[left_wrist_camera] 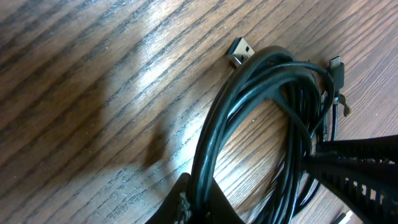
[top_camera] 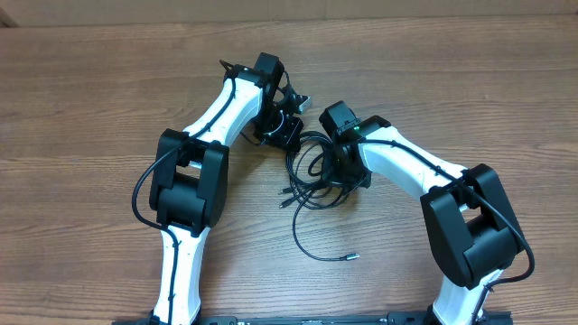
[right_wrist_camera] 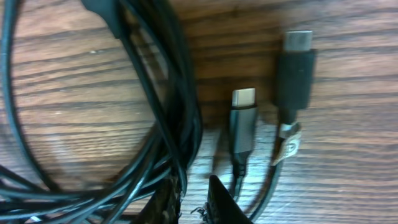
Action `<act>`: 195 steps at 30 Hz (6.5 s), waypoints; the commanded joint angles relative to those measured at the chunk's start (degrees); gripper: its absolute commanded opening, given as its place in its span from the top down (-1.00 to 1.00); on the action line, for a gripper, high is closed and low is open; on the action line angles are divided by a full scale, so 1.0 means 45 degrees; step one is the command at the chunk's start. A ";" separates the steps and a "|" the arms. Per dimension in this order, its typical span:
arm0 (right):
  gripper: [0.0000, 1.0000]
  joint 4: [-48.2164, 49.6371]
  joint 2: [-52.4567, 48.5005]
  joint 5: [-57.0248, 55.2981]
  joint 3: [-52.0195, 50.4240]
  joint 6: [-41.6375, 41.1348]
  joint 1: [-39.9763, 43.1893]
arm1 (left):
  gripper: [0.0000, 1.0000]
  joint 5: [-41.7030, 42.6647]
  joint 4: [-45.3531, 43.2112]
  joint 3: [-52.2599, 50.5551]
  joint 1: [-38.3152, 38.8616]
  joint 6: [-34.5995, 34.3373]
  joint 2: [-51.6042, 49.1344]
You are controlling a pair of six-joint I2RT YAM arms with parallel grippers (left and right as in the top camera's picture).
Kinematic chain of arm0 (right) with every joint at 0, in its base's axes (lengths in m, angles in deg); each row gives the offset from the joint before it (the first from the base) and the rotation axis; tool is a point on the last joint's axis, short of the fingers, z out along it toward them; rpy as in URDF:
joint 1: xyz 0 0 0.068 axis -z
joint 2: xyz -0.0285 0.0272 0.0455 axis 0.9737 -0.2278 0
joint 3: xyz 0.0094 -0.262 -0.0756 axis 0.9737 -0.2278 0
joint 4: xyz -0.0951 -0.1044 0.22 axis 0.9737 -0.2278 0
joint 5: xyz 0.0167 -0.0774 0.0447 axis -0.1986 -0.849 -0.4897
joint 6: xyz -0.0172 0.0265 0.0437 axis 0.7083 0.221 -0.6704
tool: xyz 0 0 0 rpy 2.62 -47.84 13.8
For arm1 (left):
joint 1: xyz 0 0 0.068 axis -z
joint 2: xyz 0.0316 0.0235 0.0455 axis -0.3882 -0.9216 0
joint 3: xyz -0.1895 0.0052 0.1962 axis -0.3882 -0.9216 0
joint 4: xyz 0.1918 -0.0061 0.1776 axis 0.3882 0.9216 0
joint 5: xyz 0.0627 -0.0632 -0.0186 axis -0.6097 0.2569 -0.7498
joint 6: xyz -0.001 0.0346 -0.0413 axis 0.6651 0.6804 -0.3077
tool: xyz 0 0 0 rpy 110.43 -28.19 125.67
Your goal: Untangle cables
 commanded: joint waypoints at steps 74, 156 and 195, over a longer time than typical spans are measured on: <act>0.92 -0.4158 0.0466 0.0986 0.1899 -0.0423 0.0350 | 0.91 -0.2647 -0.0865 -0.0170 0.1015 -0.1418 -0.0321; -0.40 -0.3871 0.0034 -0.0413 0.2103 0.0107 0.0573 | 0.34 -0.4177 0.0335 0.0563 0.0758 -0.1010 -0.0228; -0.04 -0.1914 0.0029 0.1287 0.0826 -0.0505 0.2637 | 0.00 -0.2171 0.0797 0.0704 0.0933 0.0957 -0.0049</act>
